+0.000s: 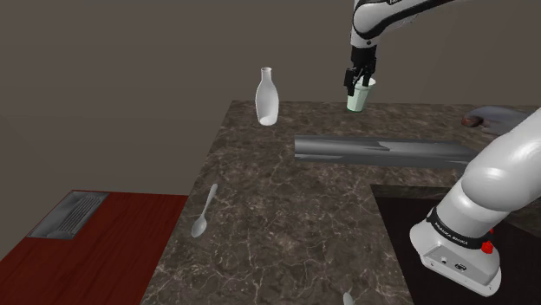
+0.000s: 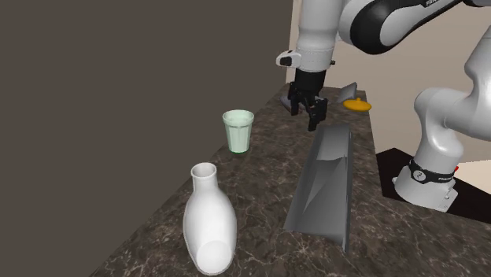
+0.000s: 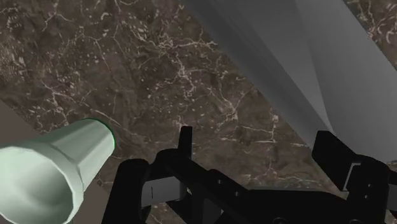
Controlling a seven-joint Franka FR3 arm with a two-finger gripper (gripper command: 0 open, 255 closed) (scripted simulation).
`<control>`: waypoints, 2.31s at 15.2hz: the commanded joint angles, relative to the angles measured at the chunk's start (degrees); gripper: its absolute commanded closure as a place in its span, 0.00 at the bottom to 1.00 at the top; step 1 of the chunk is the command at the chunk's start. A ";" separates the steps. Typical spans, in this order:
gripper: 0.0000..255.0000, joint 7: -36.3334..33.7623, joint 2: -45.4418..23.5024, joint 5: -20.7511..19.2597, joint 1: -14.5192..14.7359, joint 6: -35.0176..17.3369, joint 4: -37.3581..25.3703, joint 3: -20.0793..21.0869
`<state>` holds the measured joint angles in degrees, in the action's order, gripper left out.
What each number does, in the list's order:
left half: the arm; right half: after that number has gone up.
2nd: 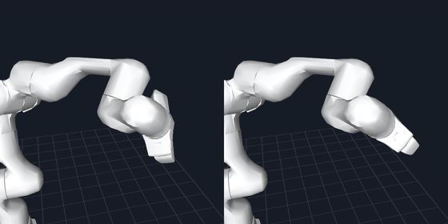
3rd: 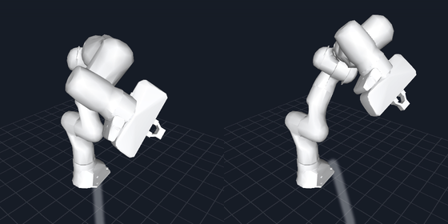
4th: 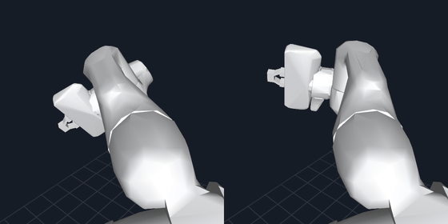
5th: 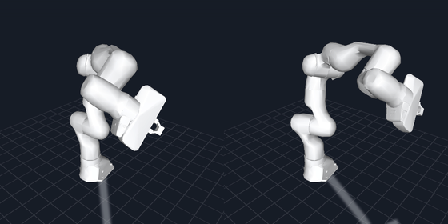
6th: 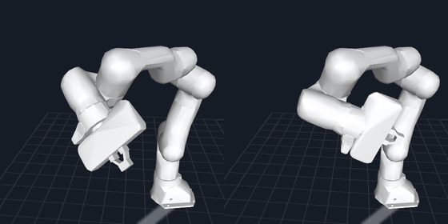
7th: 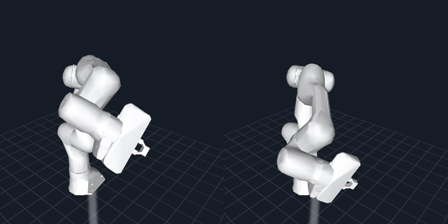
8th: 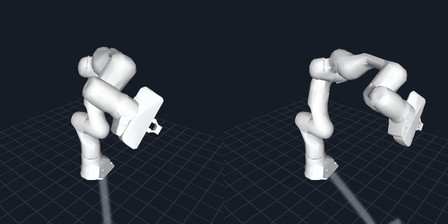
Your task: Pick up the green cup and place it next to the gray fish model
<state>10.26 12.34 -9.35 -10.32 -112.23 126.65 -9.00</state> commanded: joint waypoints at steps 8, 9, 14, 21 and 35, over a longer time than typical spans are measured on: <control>0.00 3.32 -16.11 0.59 -3.51 -5.90 -12.90 -4.14; 0.00 3.74 -17.95 0.88 -3.96 -6.28 -14.65 -4.52; 0.00 5.87 -27.34 2.83 -6.53 -7.33 -24.41 -6.01; 0.00 7.24 -34.48 4.51 -8.83 -9.08 -30.68 -6.57; 1.00 7.43 -36.10 4.83 -9.28 -11.92 -29.46 -6.52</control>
<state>17.69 -23.75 -4.52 -19.60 -124.16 97.20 -15.52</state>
